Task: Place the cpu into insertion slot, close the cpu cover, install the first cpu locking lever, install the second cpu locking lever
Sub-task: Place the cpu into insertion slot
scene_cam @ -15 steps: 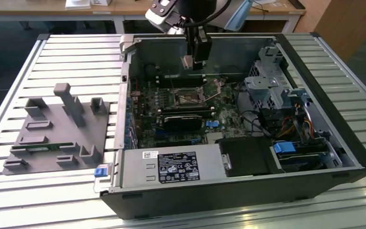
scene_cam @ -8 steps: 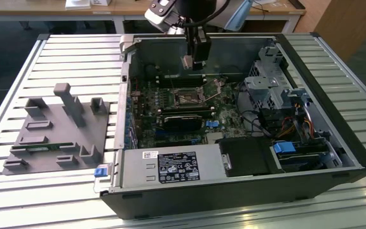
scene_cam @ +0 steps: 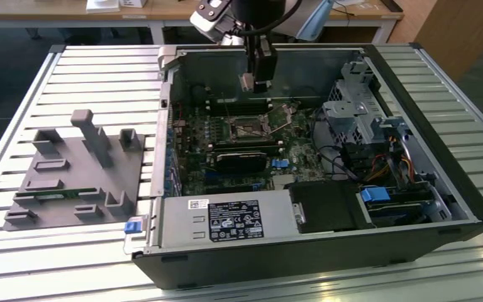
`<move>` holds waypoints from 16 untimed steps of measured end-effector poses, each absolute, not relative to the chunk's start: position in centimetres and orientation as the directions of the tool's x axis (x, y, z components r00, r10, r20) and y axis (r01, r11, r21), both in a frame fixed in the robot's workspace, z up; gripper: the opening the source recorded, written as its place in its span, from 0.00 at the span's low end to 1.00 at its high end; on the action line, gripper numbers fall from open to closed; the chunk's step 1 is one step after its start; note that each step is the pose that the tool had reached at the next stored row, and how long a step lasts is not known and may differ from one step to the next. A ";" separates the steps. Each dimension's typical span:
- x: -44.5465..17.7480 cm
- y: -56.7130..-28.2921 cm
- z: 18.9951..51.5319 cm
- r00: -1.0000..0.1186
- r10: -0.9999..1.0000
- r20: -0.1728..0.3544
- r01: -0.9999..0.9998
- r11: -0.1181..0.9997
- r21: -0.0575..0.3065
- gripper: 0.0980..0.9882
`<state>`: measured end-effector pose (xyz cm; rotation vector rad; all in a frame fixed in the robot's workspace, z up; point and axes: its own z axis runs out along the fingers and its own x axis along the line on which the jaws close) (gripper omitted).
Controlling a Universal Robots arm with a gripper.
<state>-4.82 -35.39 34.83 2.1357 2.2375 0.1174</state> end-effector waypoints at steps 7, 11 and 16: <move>-4.8 -35.4 34.8 -0.010 1.000 0.019 0.996 0.009 0.087 0.49; -4.8 -35.3 34.7 0.009 1.000 0.019 0.996 -0.011 0.087 0.49; -4.8 -34.6 34.5 0.019 1.000 0.019 0.996 -0.020 0.087 0.49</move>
